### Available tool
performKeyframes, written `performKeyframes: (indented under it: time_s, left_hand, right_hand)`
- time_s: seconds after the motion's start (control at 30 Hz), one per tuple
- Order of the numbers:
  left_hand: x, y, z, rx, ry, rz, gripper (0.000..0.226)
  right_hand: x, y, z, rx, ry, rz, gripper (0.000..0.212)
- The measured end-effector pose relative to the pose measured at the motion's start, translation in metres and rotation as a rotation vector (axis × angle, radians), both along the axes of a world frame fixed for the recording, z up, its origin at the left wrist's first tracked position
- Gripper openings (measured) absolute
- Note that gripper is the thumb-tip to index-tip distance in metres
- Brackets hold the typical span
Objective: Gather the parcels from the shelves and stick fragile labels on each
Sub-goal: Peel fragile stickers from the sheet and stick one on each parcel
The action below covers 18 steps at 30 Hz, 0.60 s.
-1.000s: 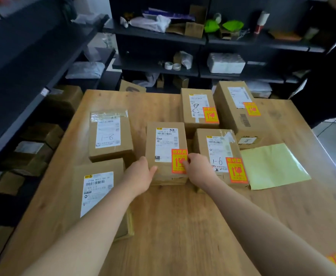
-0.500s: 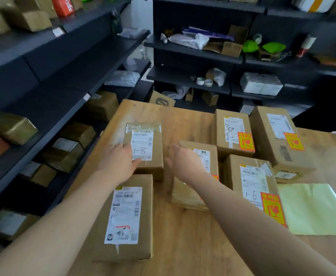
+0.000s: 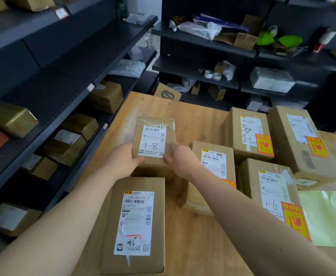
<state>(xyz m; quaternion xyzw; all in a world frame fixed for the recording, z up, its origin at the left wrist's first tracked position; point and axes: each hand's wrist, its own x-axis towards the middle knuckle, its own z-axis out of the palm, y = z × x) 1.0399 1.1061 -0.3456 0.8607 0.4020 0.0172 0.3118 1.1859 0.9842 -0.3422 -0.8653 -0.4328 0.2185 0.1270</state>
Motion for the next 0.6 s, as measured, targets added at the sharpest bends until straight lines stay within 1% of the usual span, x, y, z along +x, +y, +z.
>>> performKeyframes:
  time_s: [0.13,0.27,0.37,0.5,0.6]
  left_hand:
    - [-0.005,-0.007,0.025,0.019,-0.086,0.016,0.028]
    - [-0.013,-0.032,0.059,0.076,-0.234,0.024,0.027]
    - [-0.021,-0.066,0.085,0.095,-0.325,0.042,0.031]
    - [-0.036,-0.125,0.110,0.117,-0.391,0.024,0.028]
    - [-0.049,-0.177,0.118,0.148,-0.365,0.011,0.026]
  right_hand:
    - [-0.006,-0.013,0.021,0.101,0.003,-0.044,0.029]
    - [-0.012,-0.032,0.061,0.299,-0.047,-0.074,0.028]
    - [-0.016,-0.059,0.091,0.400,-0.092,-0.069,0.030]
    - [-0.027,-0.119,0.113,0.429,-0.149,-0.046,0.039]
    - [-0.038,-0.176,0.117,0.438,-0.181,-0.059,0.043]
